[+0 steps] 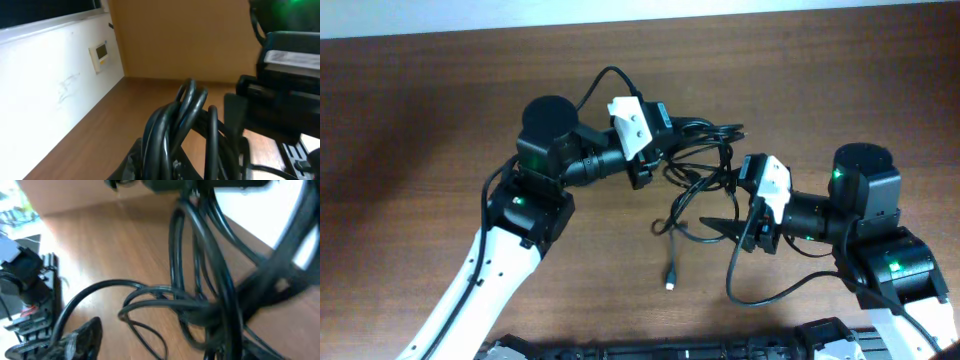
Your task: Untangle cables
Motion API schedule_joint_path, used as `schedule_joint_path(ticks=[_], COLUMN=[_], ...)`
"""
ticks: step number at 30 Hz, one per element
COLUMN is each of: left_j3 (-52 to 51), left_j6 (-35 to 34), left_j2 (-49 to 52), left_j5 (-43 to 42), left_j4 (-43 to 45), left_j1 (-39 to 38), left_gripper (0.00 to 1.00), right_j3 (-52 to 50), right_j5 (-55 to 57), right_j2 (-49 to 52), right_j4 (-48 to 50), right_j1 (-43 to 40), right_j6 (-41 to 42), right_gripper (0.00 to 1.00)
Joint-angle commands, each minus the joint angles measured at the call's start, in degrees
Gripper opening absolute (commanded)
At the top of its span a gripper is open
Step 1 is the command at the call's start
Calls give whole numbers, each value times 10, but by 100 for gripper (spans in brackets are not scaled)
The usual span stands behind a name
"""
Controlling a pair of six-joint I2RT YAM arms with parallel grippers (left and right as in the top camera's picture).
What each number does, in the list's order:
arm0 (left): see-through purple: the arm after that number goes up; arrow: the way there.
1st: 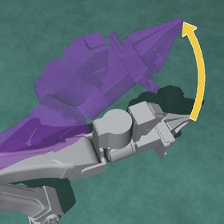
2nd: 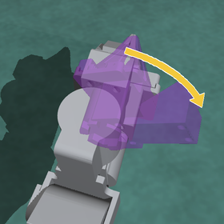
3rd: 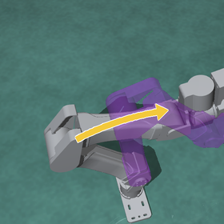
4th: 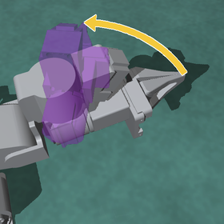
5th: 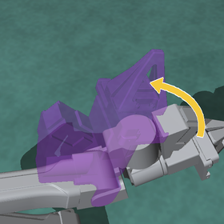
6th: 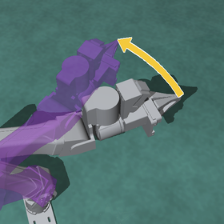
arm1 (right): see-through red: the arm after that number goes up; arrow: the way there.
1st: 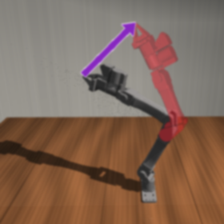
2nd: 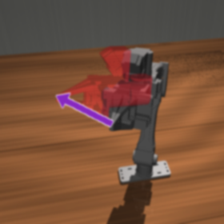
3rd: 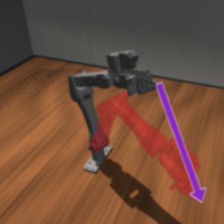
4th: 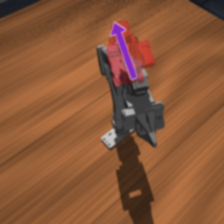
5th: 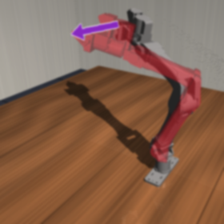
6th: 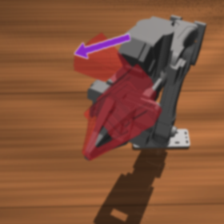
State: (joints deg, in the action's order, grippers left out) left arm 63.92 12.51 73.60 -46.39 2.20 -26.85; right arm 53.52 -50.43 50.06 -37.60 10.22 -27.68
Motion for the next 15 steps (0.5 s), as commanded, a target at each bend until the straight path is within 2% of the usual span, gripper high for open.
schedule_joint_path(ticks=[1, 8, 15], left_j3=[2, 2, 2], left_j6=[13, 13, 13], left_j2=[-10, -12, -12], left_j5=[-26, -53, -53], left_j4=[5, 9, 5], left_j1=[27, 43, 43], left_gripper=[0, 0, 0], right_j3=[12, 13, 16], right_j5=[84, 288, 378], right_j2=[-6, -6, -24], right_j4=[-22, -33, 37], right_j1=[6, 6, 6], right_j6=[-8, 43, 91], right_gripper=[72, 72, 72])
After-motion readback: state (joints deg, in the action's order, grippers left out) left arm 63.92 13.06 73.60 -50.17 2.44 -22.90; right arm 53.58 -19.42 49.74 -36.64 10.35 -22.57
